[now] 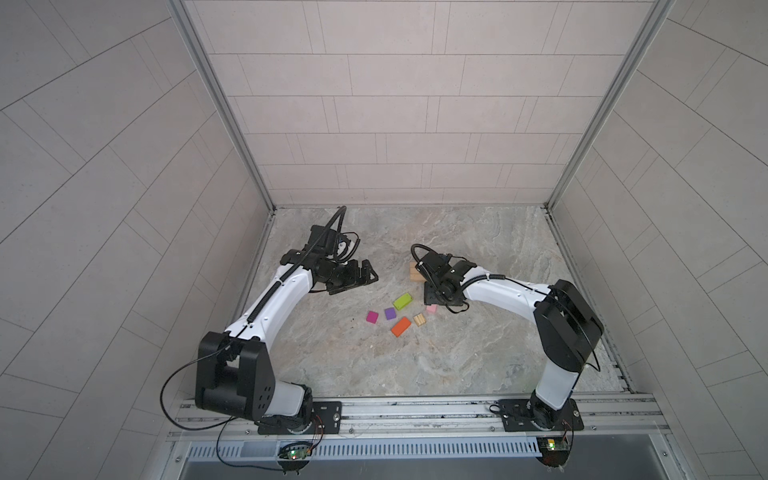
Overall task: Build the wood block tower
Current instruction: 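Move the right gripper down to the pink bar and close on it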
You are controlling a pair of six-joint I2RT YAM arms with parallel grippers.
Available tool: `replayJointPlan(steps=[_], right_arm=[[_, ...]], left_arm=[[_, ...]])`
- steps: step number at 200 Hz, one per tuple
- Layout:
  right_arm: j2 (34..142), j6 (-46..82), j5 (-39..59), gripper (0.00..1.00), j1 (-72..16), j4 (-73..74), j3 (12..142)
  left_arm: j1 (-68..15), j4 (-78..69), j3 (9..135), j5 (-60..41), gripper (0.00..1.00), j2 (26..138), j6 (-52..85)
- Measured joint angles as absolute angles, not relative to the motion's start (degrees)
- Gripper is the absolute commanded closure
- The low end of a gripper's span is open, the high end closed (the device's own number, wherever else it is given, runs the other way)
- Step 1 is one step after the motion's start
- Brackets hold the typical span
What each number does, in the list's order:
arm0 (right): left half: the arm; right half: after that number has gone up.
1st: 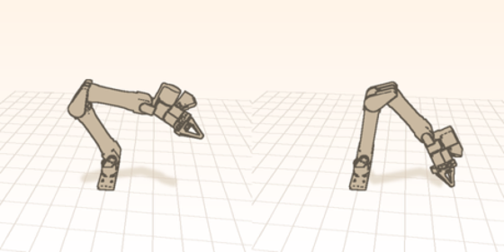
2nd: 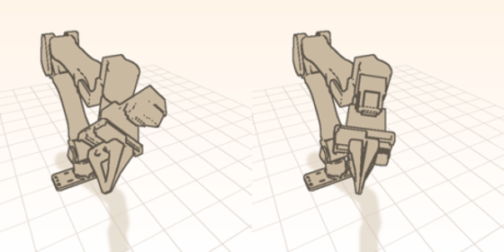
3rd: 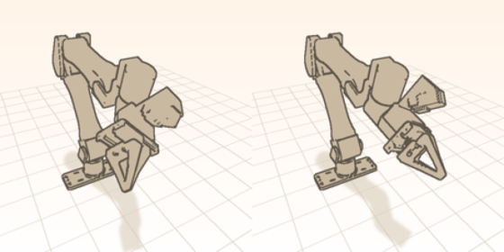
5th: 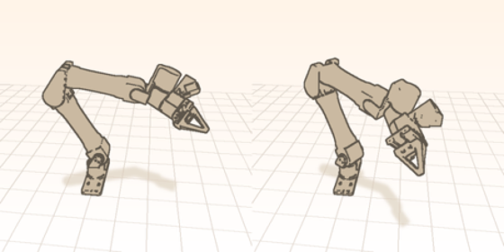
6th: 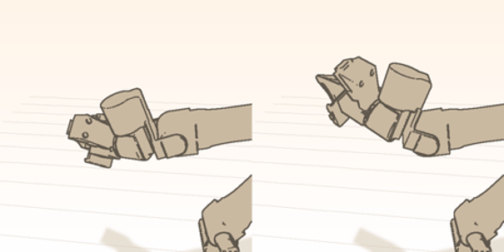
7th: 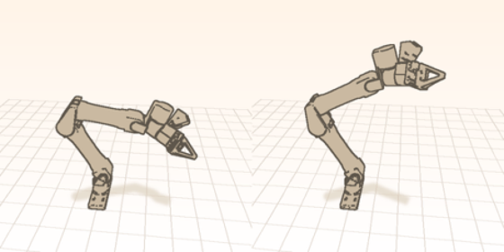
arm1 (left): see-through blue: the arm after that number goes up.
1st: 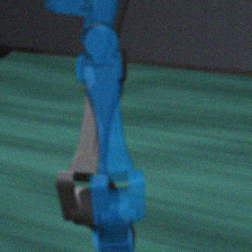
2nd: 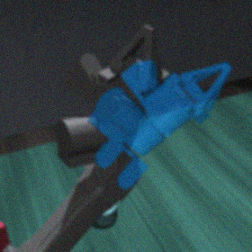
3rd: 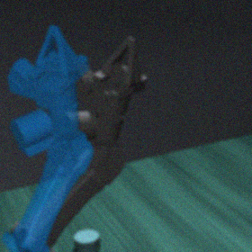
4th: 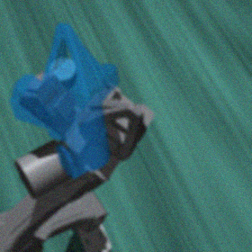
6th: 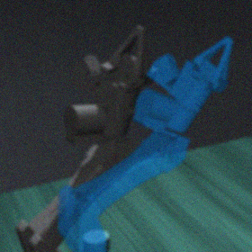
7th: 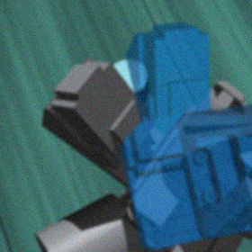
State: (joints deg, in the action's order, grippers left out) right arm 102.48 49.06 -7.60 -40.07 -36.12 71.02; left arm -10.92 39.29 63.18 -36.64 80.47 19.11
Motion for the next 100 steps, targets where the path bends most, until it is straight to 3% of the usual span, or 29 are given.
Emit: replayJointPlan(steps=[100], right_arm=[[106.3,53.1,-5.7,0.48,-40.2,-31.5,70.8]], left_arm=[[-11.0,35.3,61.5,-39.8,0.01,76.3,19.5]])
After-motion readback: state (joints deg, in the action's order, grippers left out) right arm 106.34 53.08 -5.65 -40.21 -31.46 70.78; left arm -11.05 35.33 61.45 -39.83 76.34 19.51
